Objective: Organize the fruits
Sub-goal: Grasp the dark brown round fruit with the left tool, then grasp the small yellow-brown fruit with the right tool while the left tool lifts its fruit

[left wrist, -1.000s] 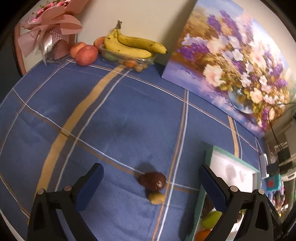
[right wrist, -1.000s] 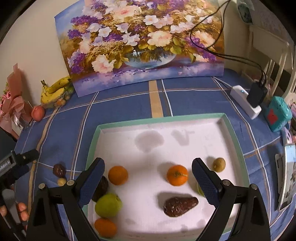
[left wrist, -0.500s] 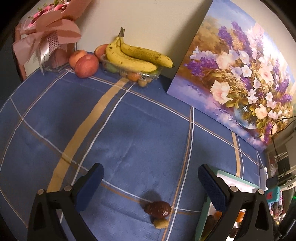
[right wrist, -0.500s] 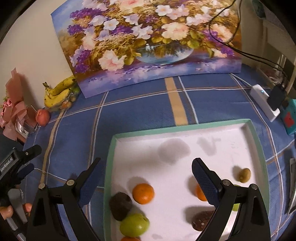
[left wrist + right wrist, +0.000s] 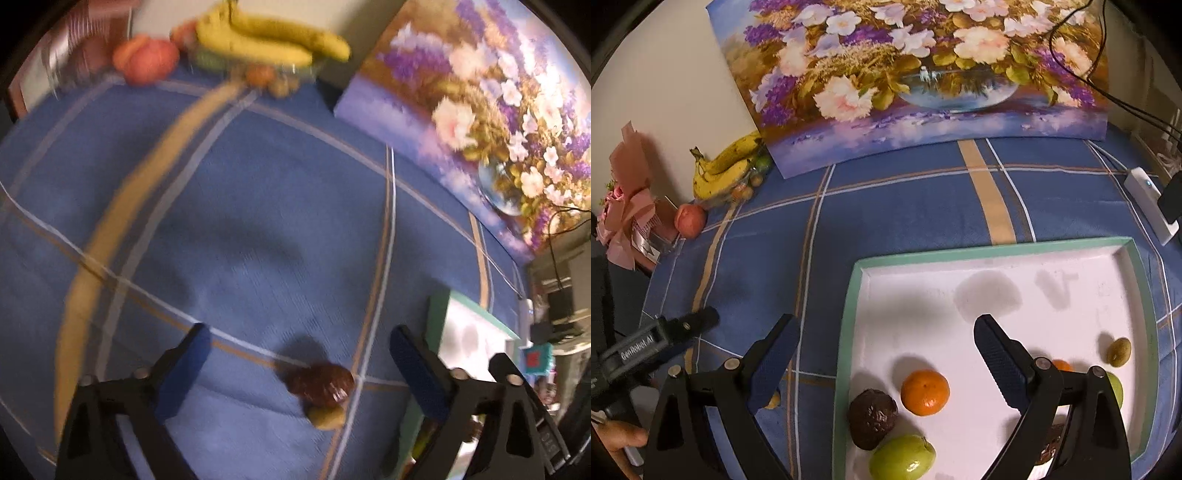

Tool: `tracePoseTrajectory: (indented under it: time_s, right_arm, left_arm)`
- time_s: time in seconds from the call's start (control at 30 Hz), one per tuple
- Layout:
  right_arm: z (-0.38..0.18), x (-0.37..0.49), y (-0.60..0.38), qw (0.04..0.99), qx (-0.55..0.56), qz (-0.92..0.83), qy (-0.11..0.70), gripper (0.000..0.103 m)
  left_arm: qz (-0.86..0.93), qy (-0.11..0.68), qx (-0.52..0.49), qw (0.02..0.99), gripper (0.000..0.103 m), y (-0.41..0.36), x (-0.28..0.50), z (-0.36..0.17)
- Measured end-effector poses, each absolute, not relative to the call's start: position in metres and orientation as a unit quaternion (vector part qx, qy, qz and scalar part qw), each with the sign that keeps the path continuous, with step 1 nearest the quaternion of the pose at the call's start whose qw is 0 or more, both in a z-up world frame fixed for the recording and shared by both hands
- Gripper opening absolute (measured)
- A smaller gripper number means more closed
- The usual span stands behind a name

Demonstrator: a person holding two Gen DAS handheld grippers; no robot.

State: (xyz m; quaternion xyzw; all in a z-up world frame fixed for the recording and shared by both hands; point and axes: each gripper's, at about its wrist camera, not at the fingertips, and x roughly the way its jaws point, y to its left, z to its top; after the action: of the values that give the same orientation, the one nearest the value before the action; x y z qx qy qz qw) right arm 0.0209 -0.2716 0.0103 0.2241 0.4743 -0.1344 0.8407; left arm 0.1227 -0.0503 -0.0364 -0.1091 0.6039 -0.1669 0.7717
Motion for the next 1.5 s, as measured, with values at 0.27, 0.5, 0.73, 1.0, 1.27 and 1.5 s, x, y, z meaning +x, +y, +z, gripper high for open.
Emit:
tracePoseTrajectory:
  time_s: [0.27, 0.5, 0.73, 1.0, 1.27, 1.5]
  right_arm:
    - [0.012, 0.010, -0.271, 0.834, 0.218, -0.144, 0.486, 0.095]
    - [0.018, 0.002, -0.272, 0.836, 0.219, -0.146, 0.482, 0.095]
    - [0.019, 0.005, -0.266, 0.836, 0.216, -0.138, 0.485, 0.095]
    - [0.014, 0.016, -0.245, 0.838, 0.211, -0.103, 0.492, 0.095]
    - [0.006, 0.032, -0.208, 0.837, 0.187, -0.066, 0.510, 0.077]
    - [-0.007, 0.047, -0.168, 0.831, 0.172, -0.010, 0.529, 0.060]
  left_arm:
    - [-0.192, 0.632, -0.109, 0.743, 0.063, -0.068, 0.098, -0.048]
    - [-0.203, 0.639, -0.103, 0.735, 0.047, -0.075, 0.087, -0.051]
    - [-0.196, 0.619, -0.113, 0.752, 0.047, -0.064, 0.090, -0.037]
    - [-0.140, 0.568, -0.123, 0.801, 0.047, -0.015, 0.104, -0.002]
    - [-0.114, 0.555, -0.179, 0.804, 0.047, 0.025, 0.111, -0.002]
    - [-0.113, 0.553, -0.196, 0.802, 0.047, 0.033, 0.112, -0.001]
